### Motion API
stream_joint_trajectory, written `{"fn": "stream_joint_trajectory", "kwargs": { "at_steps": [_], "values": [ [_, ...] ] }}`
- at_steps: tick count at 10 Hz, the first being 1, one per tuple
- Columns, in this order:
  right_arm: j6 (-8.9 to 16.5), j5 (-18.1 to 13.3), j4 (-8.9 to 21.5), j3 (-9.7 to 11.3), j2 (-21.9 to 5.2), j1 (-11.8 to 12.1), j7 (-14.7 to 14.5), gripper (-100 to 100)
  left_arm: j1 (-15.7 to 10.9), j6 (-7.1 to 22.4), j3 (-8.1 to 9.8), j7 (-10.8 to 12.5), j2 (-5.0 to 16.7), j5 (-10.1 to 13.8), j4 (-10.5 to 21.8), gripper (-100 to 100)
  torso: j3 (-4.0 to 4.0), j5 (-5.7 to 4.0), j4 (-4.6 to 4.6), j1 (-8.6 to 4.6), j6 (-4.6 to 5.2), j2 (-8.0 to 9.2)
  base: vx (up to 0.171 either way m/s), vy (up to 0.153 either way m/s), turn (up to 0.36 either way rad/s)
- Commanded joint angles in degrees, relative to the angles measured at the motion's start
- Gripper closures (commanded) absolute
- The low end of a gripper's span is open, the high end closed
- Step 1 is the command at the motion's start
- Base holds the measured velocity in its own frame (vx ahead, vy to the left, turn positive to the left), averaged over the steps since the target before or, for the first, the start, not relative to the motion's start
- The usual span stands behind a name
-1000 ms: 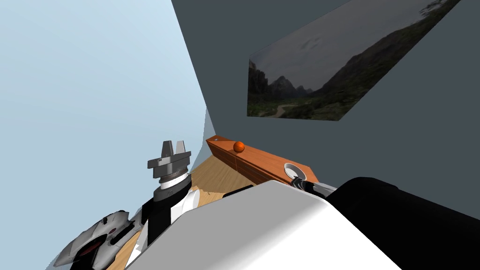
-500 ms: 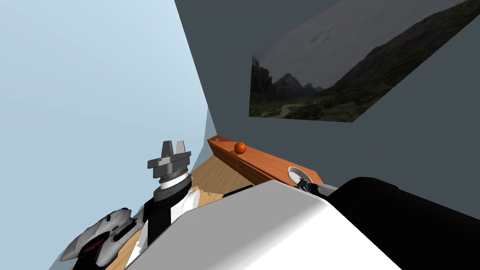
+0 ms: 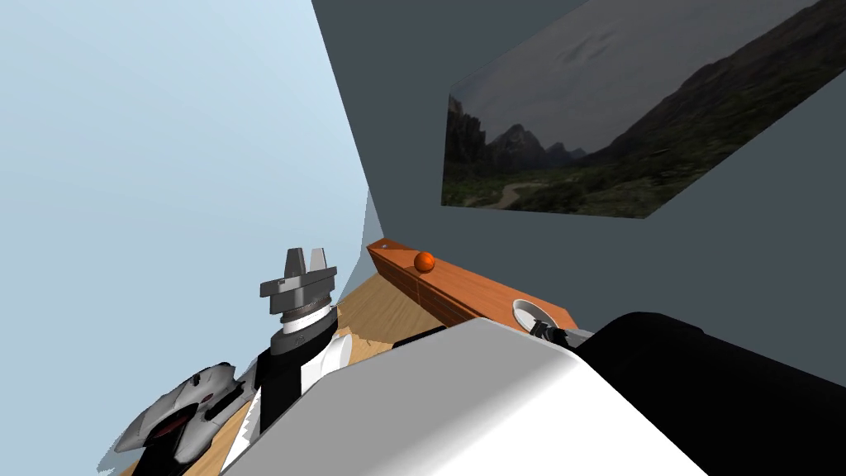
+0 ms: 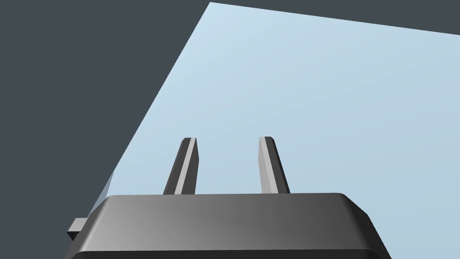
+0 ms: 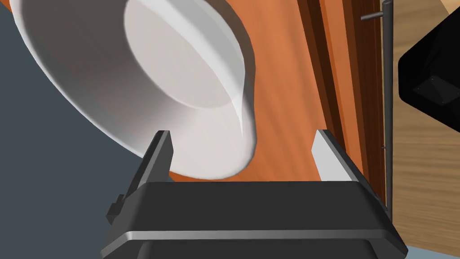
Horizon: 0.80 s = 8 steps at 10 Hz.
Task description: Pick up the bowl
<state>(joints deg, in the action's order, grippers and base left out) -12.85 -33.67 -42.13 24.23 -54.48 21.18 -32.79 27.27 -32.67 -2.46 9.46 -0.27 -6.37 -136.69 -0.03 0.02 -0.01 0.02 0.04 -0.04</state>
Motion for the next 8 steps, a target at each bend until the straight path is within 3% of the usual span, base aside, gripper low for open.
{"fn": "stream_joint_trajectory", "kwargs": {
  "at_steps": [1, 2, 4, 5, 6, 8],
  "values": [
    [0.0, 0.0, 0.0, 0.0, 0.0, 0.0, 0.0, 0, 0.0, 0.0, 0.0, 0.0, 0.0, 0.0, 0.0, 0, 0.0, 0.0, 0.0, 0.0, 0.0, 0.0, 0.0, 0.0, 0.0],
    [1.12, 0.17, 1.37, 0.36, 1.61, -0.97, 0.41, -100, 0.0, 0.0, 0.0, 0.0, 0.0, 0.0, 0.0, 0, 0.04, 0.01, 0.02, 0.02, 0.0, 0.06, -0.037, -0.043, 0.178],
    [2.78, 0.41, 3.47, 0.89, 4.03, -2.44, 0.99, -100, -0.02, 0.0, 0.0, 0.0, 0.0, 0.0, 0.01, 0, 0.2, -0.05, 0.08, -0.22, -0.06, 0.35, -0.099, -0.086, 0.285],
    [2.49, 0.38, 2.05, 0.78, 3.1, -1.57, 0.92, -100, -0.02, 0.01, 0.0, 0.0, 0.01, 0.0, 0.01, 0, 0.26, -0.07, 0.1, -0.32, -0.01, 0.45, -0.044, -0.048, 0.037],
    [2.74, 0.41, 2.08, 0.79, 3.2, -1.59, 1.0, 100, 0.0, 0.0, 0.0, 0.0, 0.0, 0.0, 0.01, 0, 0.19, -0.05, 0.08, -0.19, 0.03, 0.31, -0.007, -0.009, -0.006],
    [2.66, 0.42, 2.06, 0.8, 3.25, -1.57, 1.03, 100, 0.0, 0.0, 0.0, 0.0, 0.0, 0.0, 0.0, 0, 0.08, 0.03, 0.03, -0.03, 0.0, 0.13, 0.0, 0.0, 0.0]
  ]
}}
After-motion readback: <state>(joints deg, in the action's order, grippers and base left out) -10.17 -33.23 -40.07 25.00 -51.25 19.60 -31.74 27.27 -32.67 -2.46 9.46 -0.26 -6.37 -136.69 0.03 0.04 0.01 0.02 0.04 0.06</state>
